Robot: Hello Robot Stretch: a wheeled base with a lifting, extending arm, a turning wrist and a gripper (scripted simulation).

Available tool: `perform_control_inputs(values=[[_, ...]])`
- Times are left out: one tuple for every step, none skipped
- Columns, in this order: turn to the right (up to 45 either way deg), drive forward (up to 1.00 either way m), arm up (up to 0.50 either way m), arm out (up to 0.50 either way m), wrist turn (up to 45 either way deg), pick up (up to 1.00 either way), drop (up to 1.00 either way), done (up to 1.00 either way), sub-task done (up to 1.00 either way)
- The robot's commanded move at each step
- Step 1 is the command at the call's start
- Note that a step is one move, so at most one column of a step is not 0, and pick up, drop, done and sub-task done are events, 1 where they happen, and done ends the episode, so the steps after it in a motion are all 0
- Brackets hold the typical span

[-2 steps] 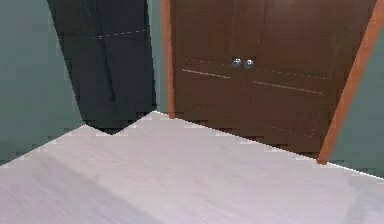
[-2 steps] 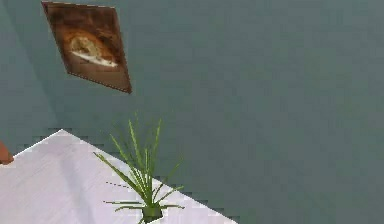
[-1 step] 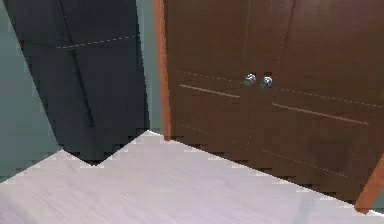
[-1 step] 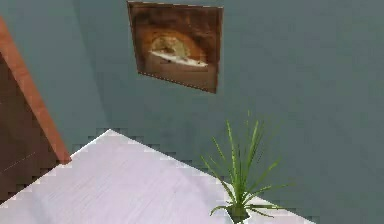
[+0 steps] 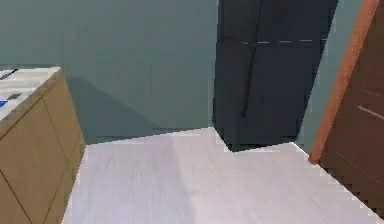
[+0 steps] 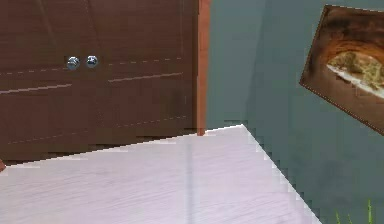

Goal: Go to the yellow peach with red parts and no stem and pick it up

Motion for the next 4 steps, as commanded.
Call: perform_control_inputs(values=[[-21.0, 0.0, 0.0, 0.0, 0.0, 0.0, 0.0, 0.0, 0.0], [0.0, 1.0, 0.0, 0.0, 0.0, 0.0, 0.0, 0.0, 0.0], [-12.0, 0.0, 0.0, 0.0, 0.0, 0.0, 0.0, 0.0, 0.0], [0.0, 0.15, 0.0, 0.0, 0.0, 0.0, 0.0, 0.0, 0.0]])
